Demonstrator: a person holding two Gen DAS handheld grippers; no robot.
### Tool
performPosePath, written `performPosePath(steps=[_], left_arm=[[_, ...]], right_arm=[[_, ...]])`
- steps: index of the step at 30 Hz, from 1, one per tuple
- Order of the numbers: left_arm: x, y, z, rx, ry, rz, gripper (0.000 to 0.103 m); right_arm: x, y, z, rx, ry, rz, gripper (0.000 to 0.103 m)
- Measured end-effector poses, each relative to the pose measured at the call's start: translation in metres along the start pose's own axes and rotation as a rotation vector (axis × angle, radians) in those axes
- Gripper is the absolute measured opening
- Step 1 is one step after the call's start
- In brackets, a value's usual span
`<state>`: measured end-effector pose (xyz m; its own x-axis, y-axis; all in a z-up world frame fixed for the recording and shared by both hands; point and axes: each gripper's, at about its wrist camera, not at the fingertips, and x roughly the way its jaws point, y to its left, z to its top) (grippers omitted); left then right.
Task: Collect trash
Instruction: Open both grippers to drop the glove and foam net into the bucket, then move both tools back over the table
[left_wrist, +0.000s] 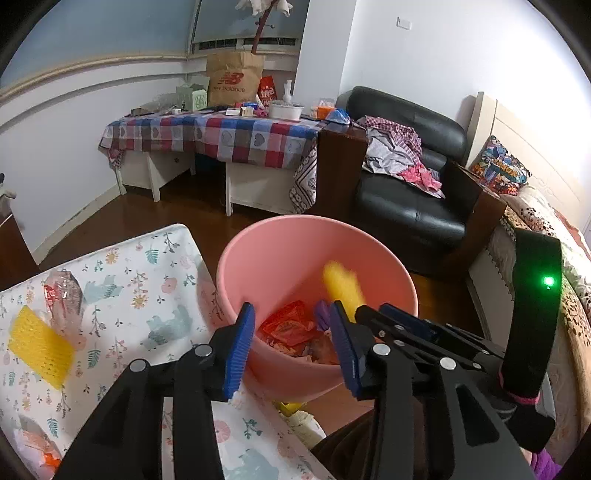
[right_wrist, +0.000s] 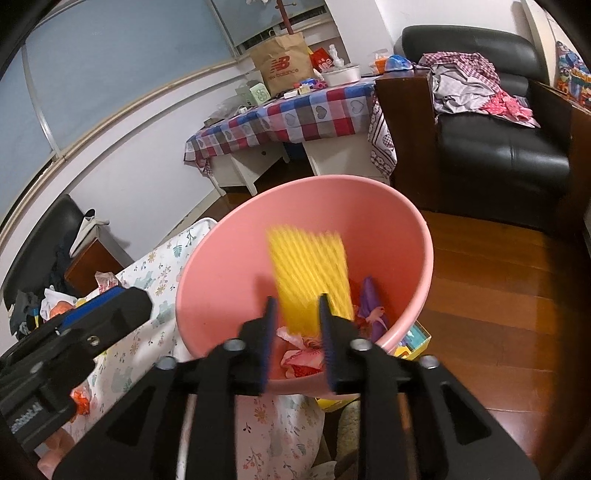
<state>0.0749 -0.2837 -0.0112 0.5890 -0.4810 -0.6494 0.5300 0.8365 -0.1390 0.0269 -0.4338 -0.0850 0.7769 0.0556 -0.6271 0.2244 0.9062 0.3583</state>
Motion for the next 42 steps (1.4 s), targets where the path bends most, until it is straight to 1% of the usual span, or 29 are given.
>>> performPosePath(steps=[1, 2, 11, 17, 23, 29, 35, 38, 42], left_arm=[[-0.002, 0.001, 0.001, -0.002, -0.003, -0.001, 0.044], [-0.005, 0.002, 0.001, -0.005, -0.007, -0.002, 0.044], [-0.033, 0.018, -0.006, -0.039, -0.042, 0.011, 0.045], [-0.057, 0.033, -0.013, -0.057, -0.069, 0.034, 0.045], [-0.081, 0.056, -0.023, -0.082, -0.092, 0.072, 0.045], [-0.11, 0.085, -0.036, -0.11, -0.11, 0.126, 0.045], [-0.146, 0.132, -0.056, -0.182, -0.133, 0.216, 0.045], [-0.163, 0.161, -0.068, -0.224, -0.138, 0.275, 0.045], [-0.176, 0.191, -0.086, -0.267, -0.126, 0.327, 0.045]], right_arm=[[-0.001, 0.0, 0.0, 0.001, -0.004, 0.0, 0.038], [-0.002, 0.001, 0.0, -0.002, -0.008, -0.001, 0.039], [-0.012, 0.01, 0.0, -0.028, -0.019, 0.007, 0.039], [-0.023, 0.025, -0.005, -0.062, -0.024, 0.043, 0.039], [-0.029, 0.049, -0.016, -0.115, -0.011, 0.086, 0.039], [-0.033, 0.075, -0.031, -0.171, 0.018, 0.12, 0.039], [-0.036, 0.094, -0.042, -0.204, 0.035, 0.152, 0.039], [-0.035, 0.103, -0.049, -0.216, 0.047, 0.17, 0.039], [-0.03, 0.115, -0.06, -0.242, 0.093, 0.202, 0.039]])
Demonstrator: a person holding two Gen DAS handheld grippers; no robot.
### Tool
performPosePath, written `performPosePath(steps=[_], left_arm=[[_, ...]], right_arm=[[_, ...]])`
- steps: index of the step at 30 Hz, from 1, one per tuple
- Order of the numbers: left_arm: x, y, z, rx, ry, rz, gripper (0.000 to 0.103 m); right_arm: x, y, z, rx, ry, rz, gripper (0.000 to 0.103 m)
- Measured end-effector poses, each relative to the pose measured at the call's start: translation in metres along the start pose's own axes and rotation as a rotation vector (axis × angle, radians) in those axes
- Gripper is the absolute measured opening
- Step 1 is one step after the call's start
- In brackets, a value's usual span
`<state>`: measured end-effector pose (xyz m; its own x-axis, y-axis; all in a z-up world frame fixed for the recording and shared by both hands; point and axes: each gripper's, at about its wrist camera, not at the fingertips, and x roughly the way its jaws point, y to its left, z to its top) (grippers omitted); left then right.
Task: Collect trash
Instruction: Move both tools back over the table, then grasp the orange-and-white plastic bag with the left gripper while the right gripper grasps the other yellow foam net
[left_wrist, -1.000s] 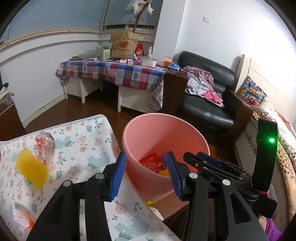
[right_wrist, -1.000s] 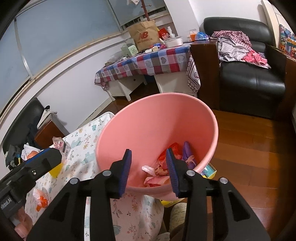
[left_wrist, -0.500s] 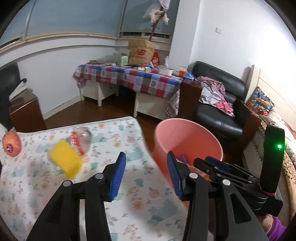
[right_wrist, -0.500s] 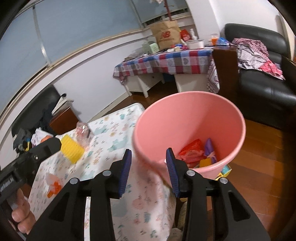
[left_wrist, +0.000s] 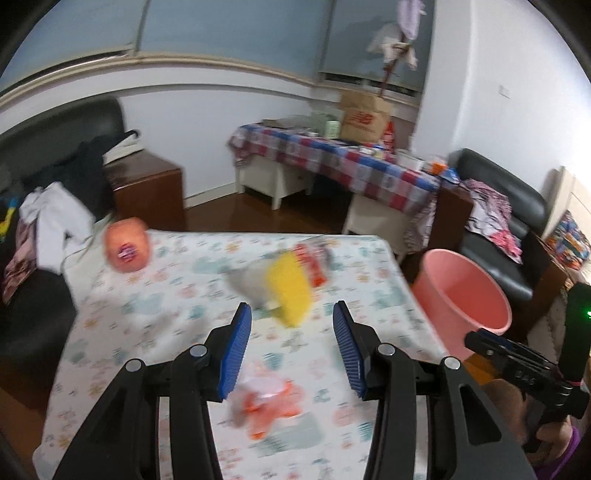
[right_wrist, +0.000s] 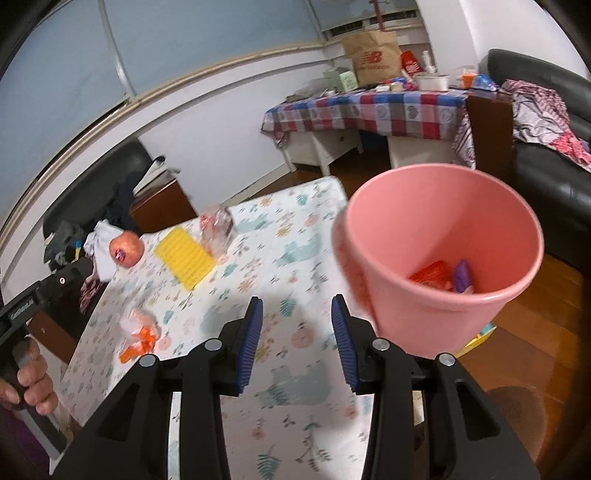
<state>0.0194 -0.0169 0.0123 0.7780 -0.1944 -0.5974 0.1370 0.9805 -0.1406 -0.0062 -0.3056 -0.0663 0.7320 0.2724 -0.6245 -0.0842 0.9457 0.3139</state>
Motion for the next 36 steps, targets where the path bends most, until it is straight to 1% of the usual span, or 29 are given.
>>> performPosePath(steps=[4, 7, 14, 17, 19, 25, 26, 28, 29, 31, 33, 36], left_arm=[[-0.002, 0.026, -0.016, -0.034, 0.03, 0.026, 0.045], [-0.002, 0.034, -0.028, -0.042, 0.065, 0.013, 0.045], [0.008, 0.018, -0.058, -0.004, 0.138, -0.046, 0.045], [0.014, 0.011, -0.068, 0.041, 0.156, -0.041, 0.045], [0.017, 0.01, -0.073, 0.052, 0.168, -0.041, 0.045], [0.03, 0.017, -0.078, 0.028, 0.195, -0.04, 0.045], [0.032, 0.019, -0.079, 0.028, 0.197, -0.038, 0.044], [0.034, 0.02, -0.08, 0.029, 0.198, -0.034, 0.031], [0.036, 0.021, -0.08, 0.027, 0.205, -0.037, 0.028], [0.038, 0.024, -0.081, 0.018, 0.207, -0.046, 0.017], [0.039, 0.026, -0.082, 0.015, 0.204, -0.05, 0.013], [0.037, 0.03, -0.082, 0.009, 0.192, -0.061, 0.011]], right_arm=[[0.007, 0.015, -0.007, -0.039, 0.028, 0.017, 0.039], [0.011, 0.023, -0.01, -0.059, 0.044, 0.026, 0.039], [0.02, 0.032, -0.012, -0.073, 0.07, 0.031, 0.039], [0.024, 0.034, -0.015, -0.083, 0.083, 0.034, 0.039], [0.026, 0.037, -0.016, -0.092, 0.091, 0.036, 0.039], [0.033, 0.047, -0.017, -0.116, 0.11, 0.043, 0.039], [0.035, 0.048, -0.017, -0.12, 0.113, 0.044, 0.039], [0.038, 0.052, -0.017, -0.13, 0.12, 0.047, 0.039], [0.04, 0.055, -0.017, -0.136, 0.125, 0.049, 0.039], [0.042, 0.059, -0.017, -0.146, 0.128, 0.051, 0.039], [0.045, 0.064, -0.015, -0.161, 0.129, 0.055, 0.039], [0.05, 0.073, -0.011, -0.184, 0.127, 0.065, 0.039]])
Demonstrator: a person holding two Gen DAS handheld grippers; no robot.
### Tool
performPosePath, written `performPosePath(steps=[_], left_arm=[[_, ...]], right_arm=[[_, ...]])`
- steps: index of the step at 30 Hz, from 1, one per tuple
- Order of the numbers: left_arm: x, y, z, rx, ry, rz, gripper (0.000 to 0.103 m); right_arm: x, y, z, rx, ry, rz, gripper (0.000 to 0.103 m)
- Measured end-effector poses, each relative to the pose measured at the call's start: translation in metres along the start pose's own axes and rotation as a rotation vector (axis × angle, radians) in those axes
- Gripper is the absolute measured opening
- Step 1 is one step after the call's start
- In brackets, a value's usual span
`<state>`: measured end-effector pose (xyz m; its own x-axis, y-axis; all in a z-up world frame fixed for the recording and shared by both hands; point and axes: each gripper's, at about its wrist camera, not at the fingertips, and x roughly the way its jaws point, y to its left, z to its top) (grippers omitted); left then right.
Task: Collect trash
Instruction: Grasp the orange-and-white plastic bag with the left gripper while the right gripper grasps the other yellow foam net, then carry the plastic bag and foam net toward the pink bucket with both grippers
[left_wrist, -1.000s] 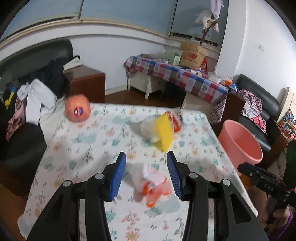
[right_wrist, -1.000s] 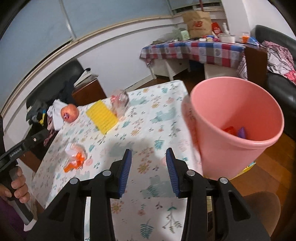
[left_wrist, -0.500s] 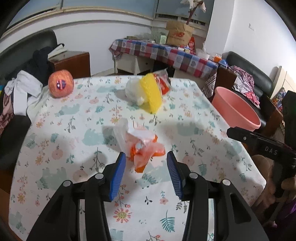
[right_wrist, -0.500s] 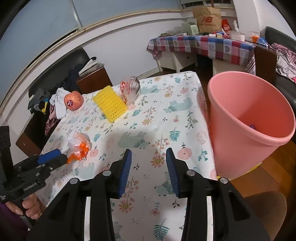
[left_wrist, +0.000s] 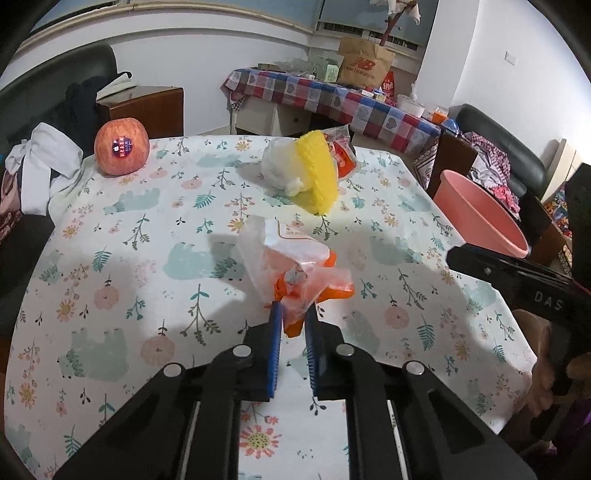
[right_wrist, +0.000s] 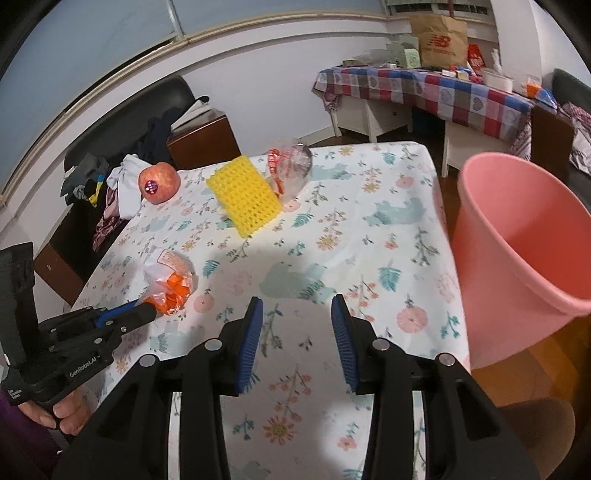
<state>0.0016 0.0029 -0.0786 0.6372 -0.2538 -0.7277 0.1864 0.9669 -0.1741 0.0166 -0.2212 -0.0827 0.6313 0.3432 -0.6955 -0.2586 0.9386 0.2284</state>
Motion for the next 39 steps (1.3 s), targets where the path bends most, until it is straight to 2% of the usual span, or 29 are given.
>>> performPosePath(steps=[7, 12, 19, 24, 29, 30, 31, 32, 34, 39], left_arm=[[-0.011, 0.015, 0.002, -0.03, -0.045, 0.004, 0.007], [-0.014, 0.029, 0.002, -0.055, -0.055, 0.008, 0.007], [-0.017, 0.047, 0.003, -0.099, -0.063, 0.007, 0.007], [-0.014, 0.056, 0.003, -0.12, -0.056, 0.004, 0.007], [-0.011, 0.059, 0.004, -0.129, -0.047, -0.009, 0.007], [-0.011, 0.059, 0.004, -0.129, -0.048, -0.009, 0.007], [-0.01, 0.06, 0.004, -0.131, -0.047, -0.01, 0.007], [-0.01, 0.06, 0.005, -0.133, -0.045, -0.011, 0.007], [-0.01, 0.06, 0.005, -0.133, -0.044, -0.008, 0.007], [-0.011, 0.056, 0.006, -0.125, -0.048, 0.003, 0.007]], right_arm=[[0.016, 0.023, 0.021, -0.038, -0.015, 0.053, 0.039], [0.043, 0.048, 0.037, -0.062, -0.005, 0.085, 0.039], [0.087, 0.072, 0.055, -0.116, 0.002, 0.001, 0.039], [0.113, 0.074, 0.062, -0.128, 0.027, -0.061, 0.039], [0.117, 0.07, 0.067, -0.104, 0.025, -0.063, 0.038], [0.116, 0.069, 0.067, -0.104, 0.021, -0.067, 0.035], [0.116, 0.068, 0.067, -0.106, 0.022, -0.07, 0.023], [0.115, 0.067, 0.066, -0.108, 0.026, -0.073, 0.018], [0.112, 0.064, 0.065, -0.103, 0.025, -0.066, 0.012], [0.093, 0.055, 0.059, -0.077, 0.014, -0.036, 0.011]])
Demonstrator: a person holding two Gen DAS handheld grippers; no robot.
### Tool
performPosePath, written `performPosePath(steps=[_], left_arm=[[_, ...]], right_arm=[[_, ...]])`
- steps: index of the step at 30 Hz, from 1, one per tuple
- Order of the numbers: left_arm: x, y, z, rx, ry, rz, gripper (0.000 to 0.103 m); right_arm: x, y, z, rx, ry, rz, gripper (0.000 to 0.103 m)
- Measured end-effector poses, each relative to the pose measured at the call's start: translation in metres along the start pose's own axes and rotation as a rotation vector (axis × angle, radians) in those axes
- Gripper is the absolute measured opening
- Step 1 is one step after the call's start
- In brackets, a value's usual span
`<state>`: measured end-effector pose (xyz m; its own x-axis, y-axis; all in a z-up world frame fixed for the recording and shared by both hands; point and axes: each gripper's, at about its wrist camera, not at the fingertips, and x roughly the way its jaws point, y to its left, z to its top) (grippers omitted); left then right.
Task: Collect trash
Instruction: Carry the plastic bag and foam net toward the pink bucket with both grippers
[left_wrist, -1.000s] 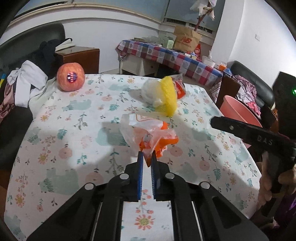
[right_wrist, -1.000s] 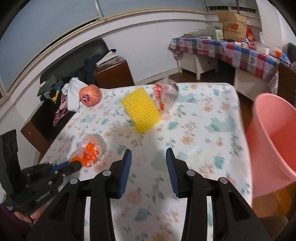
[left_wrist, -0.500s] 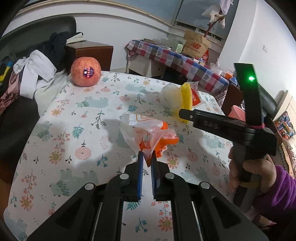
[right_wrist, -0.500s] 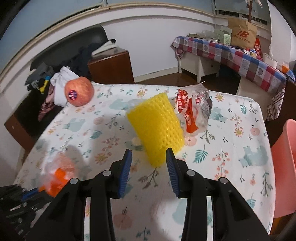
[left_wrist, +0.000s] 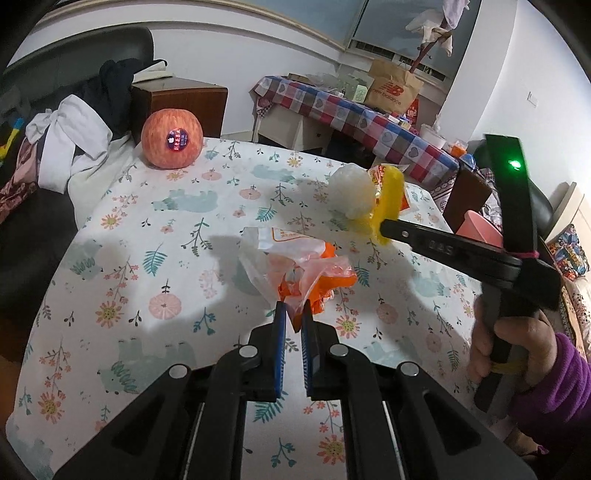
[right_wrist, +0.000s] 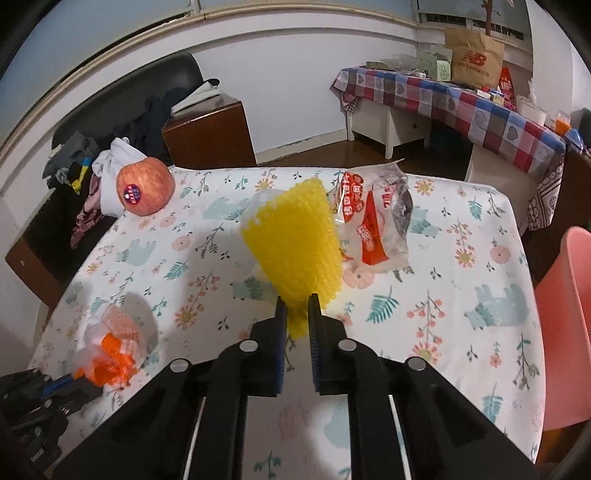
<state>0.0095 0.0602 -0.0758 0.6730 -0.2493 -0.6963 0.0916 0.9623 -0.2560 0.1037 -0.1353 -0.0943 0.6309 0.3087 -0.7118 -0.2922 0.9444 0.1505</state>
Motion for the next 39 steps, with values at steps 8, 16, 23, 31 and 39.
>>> performPosePath(steps=[8, 16, 23, 31, 39], left_arm=[[-0.01, -0.017, 0.004, 0.022, -0.031, -0.003, 0.007], [-0.021, -0.042, 0.01, 0.054, -0.066, -0.01, 0.007], [-0.028, -0.066, 0.018, 0.082, -0.096, -0.025, 0.007], [-0.028, -0.107, 0.028, 0.131, -0.12, -0.07, 0.007], [-0.017, -0.15, 0.036, 0.185, -0.125, -0.12, 0.007]], right_arm=[[-0.044, -0.014, -0.014, 0.033, -0.038, 0.043, 0.011], [-0.082, -0.025, -0.027, 0.044, -0.077, 0.052, 0.011], [-0.102, -0.034, -0.037, 0.06, -0.105, 0.051, 0.011], [-0.121, -0.053, -0.046, 0.092, -0.149, 0.022, 0.011], [-0.141, -0.085, -0.055, 0.136, -0.183, -0.038, 0.011]])
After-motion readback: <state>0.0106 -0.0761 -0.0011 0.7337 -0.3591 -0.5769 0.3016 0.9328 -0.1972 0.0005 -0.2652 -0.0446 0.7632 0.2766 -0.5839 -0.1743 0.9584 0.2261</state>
